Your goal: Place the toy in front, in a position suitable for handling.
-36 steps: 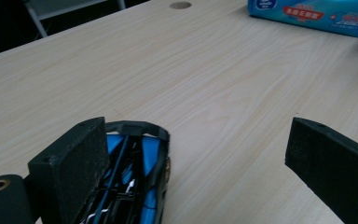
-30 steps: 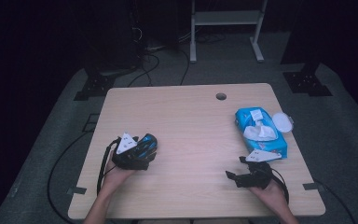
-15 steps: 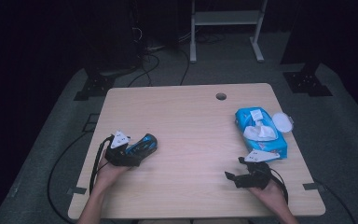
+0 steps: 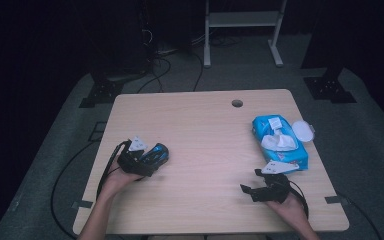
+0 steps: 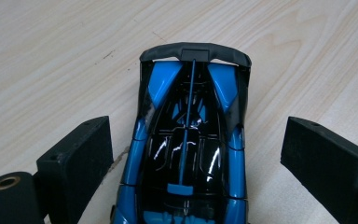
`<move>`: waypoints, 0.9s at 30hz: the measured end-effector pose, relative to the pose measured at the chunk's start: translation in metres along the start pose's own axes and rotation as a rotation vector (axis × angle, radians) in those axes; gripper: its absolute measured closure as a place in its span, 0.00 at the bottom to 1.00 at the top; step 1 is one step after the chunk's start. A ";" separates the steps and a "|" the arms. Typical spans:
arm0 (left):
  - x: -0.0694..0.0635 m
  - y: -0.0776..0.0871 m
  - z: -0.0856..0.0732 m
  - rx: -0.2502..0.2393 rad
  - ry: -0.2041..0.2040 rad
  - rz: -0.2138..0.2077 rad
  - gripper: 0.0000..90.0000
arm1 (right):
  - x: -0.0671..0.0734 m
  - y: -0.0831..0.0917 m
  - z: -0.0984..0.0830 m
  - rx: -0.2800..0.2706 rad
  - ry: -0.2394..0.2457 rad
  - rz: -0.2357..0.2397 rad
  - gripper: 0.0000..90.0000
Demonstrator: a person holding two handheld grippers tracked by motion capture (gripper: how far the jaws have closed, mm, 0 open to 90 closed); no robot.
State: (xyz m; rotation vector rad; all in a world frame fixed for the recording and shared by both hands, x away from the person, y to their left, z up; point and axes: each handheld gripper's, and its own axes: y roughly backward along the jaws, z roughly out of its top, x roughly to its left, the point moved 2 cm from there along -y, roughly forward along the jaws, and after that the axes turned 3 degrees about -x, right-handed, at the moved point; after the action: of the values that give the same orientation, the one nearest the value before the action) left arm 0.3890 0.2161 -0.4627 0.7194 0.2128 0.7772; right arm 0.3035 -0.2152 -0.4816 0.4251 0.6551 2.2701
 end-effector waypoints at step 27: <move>0.008 -0.015 0.035 0.383 -0.112 -0.096 0.16 | 0.000 0.004 0.002 -0.022 -0.012 0.026 0.19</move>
State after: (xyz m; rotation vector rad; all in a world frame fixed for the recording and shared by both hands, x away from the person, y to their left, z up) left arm 0.4182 0.1967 -0.4460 1.1031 0.2968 0.6079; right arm 0.3020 -0.2175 -0.4779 0.4393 0.6209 2.2956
